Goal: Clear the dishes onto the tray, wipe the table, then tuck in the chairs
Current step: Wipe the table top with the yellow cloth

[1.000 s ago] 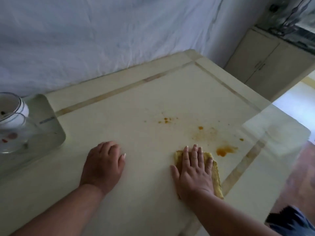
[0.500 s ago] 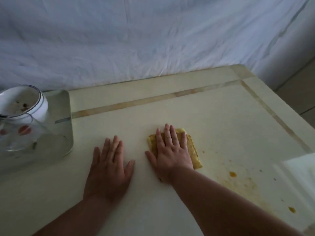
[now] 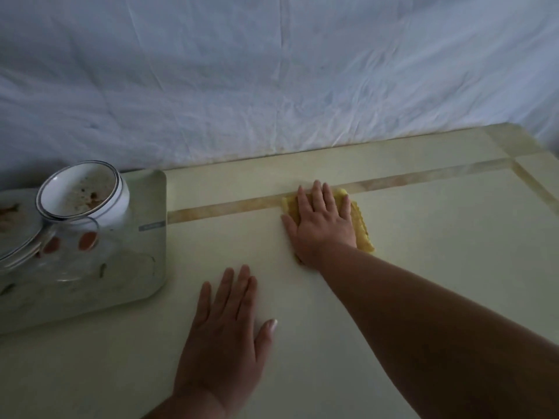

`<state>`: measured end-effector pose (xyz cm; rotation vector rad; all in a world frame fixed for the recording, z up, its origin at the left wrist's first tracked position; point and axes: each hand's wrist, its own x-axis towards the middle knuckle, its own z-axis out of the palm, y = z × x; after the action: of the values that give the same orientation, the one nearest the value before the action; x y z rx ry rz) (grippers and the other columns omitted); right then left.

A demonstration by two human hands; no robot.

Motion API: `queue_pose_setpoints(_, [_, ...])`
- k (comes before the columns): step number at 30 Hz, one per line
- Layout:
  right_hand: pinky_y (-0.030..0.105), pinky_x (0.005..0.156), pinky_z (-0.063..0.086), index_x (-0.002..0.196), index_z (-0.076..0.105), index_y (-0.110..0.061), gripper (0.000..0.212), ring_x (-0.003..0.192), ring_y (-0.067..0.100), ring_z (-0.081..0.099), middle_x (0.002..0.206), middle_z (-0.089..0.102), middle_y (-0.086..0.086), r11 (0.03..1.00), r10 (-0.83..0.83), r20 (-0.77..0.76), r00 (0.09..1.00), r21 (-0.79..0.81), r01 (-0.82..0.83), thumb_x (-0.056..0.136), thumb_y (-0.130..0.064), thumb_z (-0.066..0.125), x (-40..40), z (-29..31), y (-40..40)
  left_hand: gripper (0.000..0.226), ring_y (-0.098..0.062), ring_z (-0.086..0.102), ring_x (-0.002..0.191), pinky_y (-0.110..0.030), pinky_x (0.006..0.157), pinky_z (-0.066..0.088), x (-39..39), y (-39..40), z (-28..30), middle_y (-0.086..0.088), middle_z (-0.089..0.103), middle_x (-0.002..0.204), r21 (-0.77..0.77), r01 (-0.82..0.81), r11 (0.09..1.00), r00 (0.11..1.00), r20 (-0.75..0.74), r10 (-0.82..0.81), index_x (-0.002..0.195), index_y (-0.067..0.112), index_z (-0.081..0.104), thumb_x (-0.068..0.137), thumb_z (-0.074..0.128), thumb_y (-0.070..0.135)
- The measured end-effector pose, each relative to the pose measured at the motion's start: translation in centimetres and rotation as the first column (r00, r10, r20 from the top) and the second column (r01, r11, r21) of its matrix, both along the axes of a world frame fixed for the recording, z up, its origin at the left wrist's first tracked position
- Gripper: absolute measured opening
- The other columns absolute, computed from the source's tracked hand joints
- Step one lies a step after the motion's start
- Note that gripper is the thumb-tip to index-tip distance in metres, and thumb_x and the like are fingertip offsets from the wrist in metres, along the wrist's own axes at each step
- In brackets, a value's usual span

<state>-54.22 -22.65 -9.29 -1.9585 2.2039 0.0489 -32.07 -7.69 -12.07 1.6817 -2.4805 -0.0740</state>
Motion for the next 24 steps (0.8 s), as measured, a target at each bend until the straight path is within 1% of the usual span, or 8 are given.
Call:
queue_pose_setpoints(3, [0.067, 0.129, -0.014, 0.175, -0.003, -0.027, 0.083, 0.168, 0.028, -0.02, 0.184, -0.013, 0.009, 0.969, -0.246, 0.036, 0.969, -0.003, 0.246, 0.104, -0.068, 0.007, 0.2, -0.5, -0.6, 0.078, -0.034, 0.033, 0.161, -0.066, 0.125, 0.032, 0.2, -0.2, -0.1, -0.012, 0.038, 0.173, -0.028, 0.006, 1.0, 1.0, -0.01, -0.006, 0.157, 0.003, 0.052, 0.099, 0.046, 0.055])
queue_pose_setpoints(6, [0.07, 0.127, -0.016, 0.175, -0.005, -0.024, 0.079, 0.168, 0.03, -0.02, 0.184, -0.013, 0.011, 0.924, -0.382, 0.059, 0.922, 0.01, 0.382, 0.107, -0.062, 0.008, -0.3, -0.4, -0.1, 0.078, -0.034, 0.032, 0.162, -0.064, 0.126, 0.03, -0.1, -0.3, 0.1, -0.012, 0.037, 0.174, -0.011, 0.013, 1.0, 1.0, 0.001, -0.013, 0.158, 0.003, 0.051, 0.1, 0.043, 0.056])
queue_pose_setpoints(8, [0.07, 0.127, -0.016, 0.175, -0.006, -0.024, 0.077, 0.168, 0.03, -0.021, 0.183, -0.014, 0.01, 0.91, -0.415, 0.058, 0.908, 0.019, 0.414, 0.108, -0.059, 0.008, -0.7, -0.5, 1.2, 0.079, -0.032, 0.028, 0.163, -0.062, 0.128, 0.026, -0.1, -0.3, 0.2, -0.011, 0.034, 0.175, 0.005, 0.005, 1.0, 1.0, 0.019, -0.005, 0.16, 0.005, 0.047, 0.102, 0.039, 0.057])
queue_pose_setpoints(12, [0.067, 0.128, -0.017, 0.175, -0.006, -0.024, 0.077, 0.168, 0.029, -0.021, 0.183, -0.015, 0.009, 0.894, -0.449, 0.056, 0.892, 0.022, 0.448, 0.107, -0.057, 0.01, -1.5, -0.3, 5.2, 0.081, -0.029, 0.023, 0.165, -0.062, 0.13, 0.024, 0.2, -0.2, 0.3, -0.009, 0.03, 0.177, 0.043, -0.003, 0.999, 0.999, 0.048, 0.001, 0.163, 0.006, 0.043, 0.103, 0.032, 0.06])
queue_pose_setpoints(18, [0.066, 0.13, -0.015, 0.175, -0.005, -0.024, 0.079, 0.168, 0.027, -0.02, 0.184, -0.013, 0.009, 0.861, -0.508, 0.049, 0.86, 0.018, 0.508, 0.106, -0.058, 0.012, -2.6, 0.0, 12.2, 0.088, -0.03, 0.02, 0.166, -0.061, 0.132, 0.017, 0.1, -0.5, 0.4, -0.009, 0.028, 0.177, 0.073, -0.007, 0.997, 1.0, 0.015, 0.006, 0.164, 0.007, 0.041, 0.102, 0.023, 0.066])
queue_pose_setpoints(24, [0.063, 0.131, -0.015, 0.175, -0.005, -0.026, 0.078, 0.168, 0.025, -0.02, 0.184, -0.013, 0.007, 0.807, -0.59, 0.041, 0.806, 0.014, 0.59, 0.107, -0.059, 0.012, -3.3, -0.2, 20.2, 0.092, -0.03, 0.014, 0.167, -0.059, 0.134, 0.009, -0.4, -0.2, 1.3, -0.01, 0.023, 0.179, 0.092, -0.005, 0.996, 1.0, 0.002, 0.005, 0.166, 0.006, 0.035, 0.099, 0.017, 0.068])
